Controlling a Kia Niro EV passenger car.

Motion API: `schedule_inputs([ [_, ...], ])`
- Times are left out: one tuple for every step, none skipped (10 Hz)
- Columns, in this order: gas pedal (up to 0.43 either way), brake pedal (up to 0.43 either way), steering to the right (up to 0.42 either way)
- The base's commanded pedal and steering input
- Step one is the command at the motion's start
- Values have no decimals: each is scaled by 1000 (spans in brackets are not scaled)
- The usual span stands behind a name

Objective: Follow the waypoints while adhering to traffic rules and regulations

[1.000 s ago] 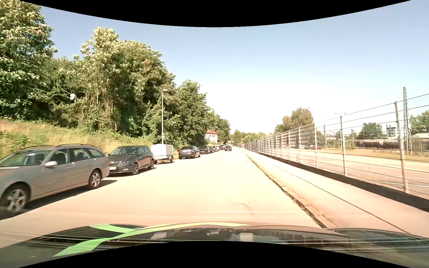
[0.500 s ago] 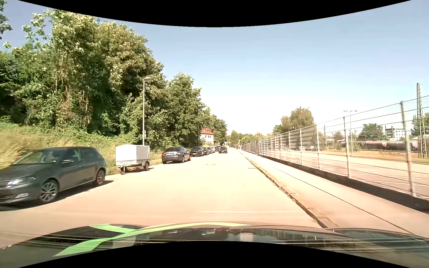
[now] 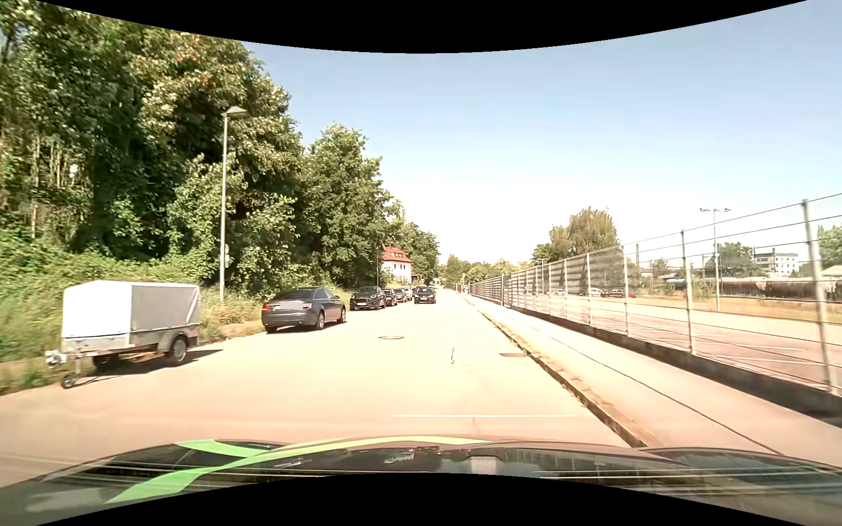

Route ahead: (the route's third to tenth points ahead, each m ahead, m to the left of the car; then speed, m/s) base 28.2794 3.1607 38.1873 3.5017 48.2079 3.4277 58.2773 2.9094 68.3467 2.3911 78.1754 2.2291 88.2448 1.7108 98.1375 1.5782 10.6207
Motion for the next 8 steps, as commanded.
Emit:
schedule_inputs([
  [138, 0, 7],
  [118, 0, 6],
  [98, 0, 4],
  [67, 0, 4],
  [67, 0, 3],
  [67, 0, 3],
  [67, 0, 3],
  [67, 0, 3],
])
